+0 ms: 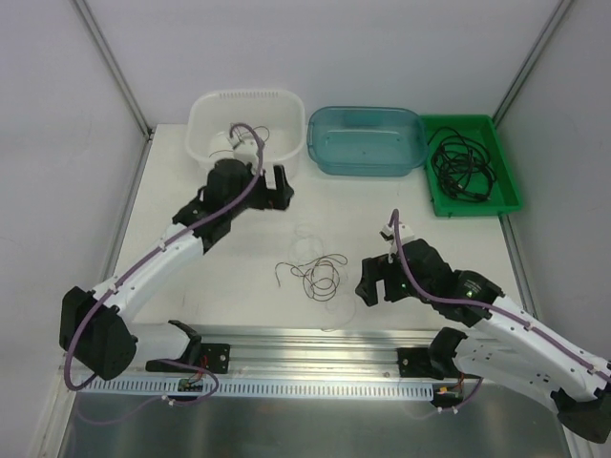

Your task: Untangle the cables

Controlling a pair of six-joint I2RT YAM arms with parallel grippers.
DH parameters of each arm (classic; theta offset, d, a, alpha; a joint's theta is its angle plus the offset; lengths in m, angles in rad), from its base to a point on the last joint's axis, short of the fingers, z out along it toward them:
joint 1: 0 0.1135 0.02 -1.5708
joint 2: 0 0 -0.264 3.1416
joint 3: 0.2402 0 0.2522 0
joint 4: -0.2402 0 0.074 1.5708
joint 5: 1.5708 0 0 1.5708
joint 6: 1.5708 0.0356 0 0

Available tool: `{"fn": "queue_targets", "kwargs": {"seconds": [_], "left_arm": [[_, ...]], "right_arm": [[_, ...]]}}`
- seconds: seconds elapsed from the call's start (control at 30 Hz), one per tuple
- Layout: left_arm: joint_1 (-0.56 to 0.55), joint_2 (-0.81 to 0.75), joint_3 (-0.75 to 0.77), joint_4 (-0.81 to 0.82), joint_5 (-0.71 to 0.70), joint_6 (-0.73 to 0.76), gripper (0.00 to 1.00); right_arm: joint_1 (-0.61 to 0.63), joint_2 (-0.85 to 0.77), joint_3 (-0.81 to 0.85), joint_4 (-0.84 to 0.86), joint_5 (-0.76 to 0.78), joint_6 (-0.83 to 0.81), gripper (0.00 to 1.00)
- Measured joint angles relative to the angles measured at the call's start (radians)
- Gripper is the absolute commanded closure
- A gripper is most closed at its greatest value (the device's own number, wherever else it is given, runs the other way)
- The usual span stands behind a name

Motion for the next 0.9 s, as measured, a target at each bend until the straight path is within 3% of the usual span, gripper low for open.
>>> {"fn": "queue_targets", "kwargs": {"seconds": [0.13,0.27,0.37,0.67,0.9], "left_arm": [[-0.187,-0.070,-0.225,-0.058,0.049,-0.095,0.01],[-0.296,-0.092,-0.407,-0.137,0.023,-0.233,0.02],[-0.356,-0.094,-0.463,-0.166,-0.008,-0.327,0.04],[-0.444,0.003,-0.435,-0.175,-0.093,-0.425,0.06],[-0.441,0.163,-0.203,-0.183,-0.232,-0.380,0.08]], "right_arm": [[0.000,0.048,-0.031,0.079,-0.028,0.036,0.05],[0.000,0.114,-0.066,0.150,-0.037,0.059,0.07],[0.000,0.175,-0.101,0.204,-0.059,0.087,0.08],[0.014,0.209,-0.156,0.277,-0.080,0.136,0.11],[0.022,0.228,-0.156,0.299,-0.077,0.140,0.13]]}}
